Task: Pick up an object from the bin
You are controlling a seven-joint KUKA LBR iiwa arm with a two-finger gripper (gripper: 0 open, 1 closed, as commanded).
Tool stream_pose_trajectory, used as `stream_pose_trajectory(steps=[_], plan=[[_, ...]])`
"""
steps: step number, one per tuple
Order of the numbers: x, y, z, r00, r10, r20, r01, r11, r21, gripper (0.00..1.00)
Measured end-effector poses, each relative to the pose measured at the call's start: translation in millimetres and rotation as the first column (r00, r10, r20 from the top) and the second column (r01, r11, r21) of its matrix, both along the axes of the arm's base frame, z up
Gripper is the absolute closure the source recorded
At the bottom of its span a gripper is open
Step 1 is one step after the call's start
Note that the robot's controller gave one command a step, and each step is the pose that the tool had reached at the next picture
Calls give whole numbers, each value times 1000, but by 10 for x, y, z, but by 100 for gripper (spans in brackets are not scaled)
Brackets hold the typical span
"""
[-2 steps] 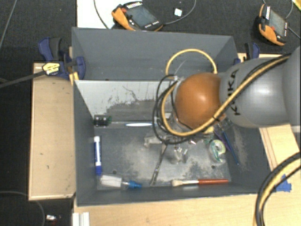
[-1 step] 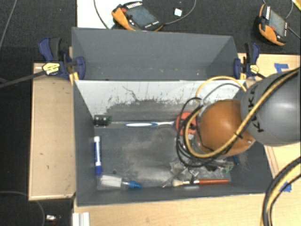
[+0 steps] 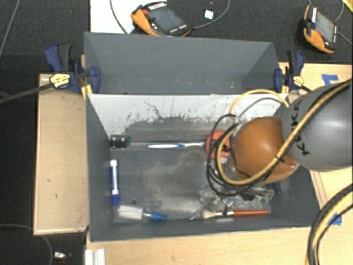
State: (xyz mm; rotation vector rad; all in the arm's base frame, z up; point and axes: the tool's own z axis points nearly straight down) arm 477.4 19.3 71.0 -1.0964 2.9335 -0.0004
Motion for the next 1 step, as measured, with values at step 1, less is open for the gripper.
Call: stream_pose_trajectory(steps=[1], plan=[[5,3,25,1000,-2,3,2,1000,1,100]])
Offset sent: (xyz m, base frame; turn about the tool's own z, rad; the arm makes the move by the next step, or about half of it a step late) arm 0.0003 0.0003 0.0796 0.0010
